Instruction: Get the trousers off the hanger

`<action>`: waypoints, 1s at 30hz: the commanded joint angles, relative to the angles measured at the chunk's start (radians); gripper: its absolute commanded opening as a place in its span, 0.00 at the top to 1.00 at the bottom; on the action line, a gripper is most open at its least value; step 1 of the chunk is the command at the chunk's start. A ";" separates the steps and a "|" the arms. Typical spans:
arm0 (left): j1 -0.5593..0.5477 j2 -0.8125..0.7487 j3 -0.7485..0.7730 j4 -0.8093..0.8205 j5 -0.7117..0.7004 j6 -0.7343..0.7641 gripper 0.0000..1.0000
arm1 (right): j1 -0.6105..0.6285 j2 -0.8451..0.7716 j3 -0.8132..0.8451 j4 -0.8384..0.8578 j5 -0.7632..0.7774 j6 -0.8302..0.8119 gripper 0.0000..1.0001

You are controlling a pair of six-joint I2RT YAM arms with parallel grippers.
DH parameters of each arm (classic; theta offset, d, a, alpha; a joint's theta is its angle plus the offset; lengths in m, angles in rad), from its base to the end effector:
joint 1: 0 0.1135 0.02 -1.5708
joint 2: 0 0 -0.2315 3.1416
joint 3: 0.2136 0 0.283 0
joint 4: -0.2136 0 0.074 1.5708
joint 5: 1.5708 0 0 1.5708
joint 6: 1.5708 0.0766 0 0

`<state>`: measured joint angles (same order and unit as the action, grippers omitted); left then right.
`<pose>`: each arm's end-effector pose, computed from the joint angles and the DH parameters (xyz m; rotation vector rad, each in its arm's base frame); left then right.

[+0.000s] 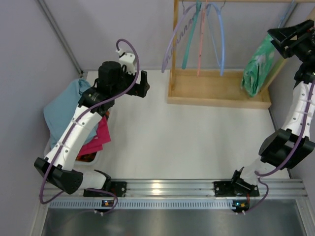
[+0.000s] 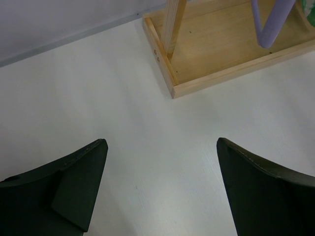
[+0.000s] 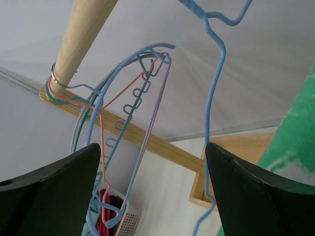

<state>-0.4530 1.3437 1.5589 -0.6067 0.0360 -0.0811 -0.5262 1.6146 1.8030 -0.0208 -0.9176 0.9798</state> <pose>0.3265 -0.1620 0.3993 0.3899 1.9433 -0.3843 0.3846 -0.1530 0.4756 0.3448 1.5132 1.0014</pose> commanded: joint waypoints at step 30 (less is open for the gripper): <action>0.004 -0.023 -0.002 0.016 0.008 0.032 0.01 | 0.115 0.077 0.084 0.562 0.016 0.192 1.00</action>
<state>-0.4530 1.3312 1.5497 -0.6071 0.0364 -0.0685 -0.4213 1.7203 1.8191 0.2276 -0.8837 1.1000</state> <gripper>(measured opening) 0.986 0.024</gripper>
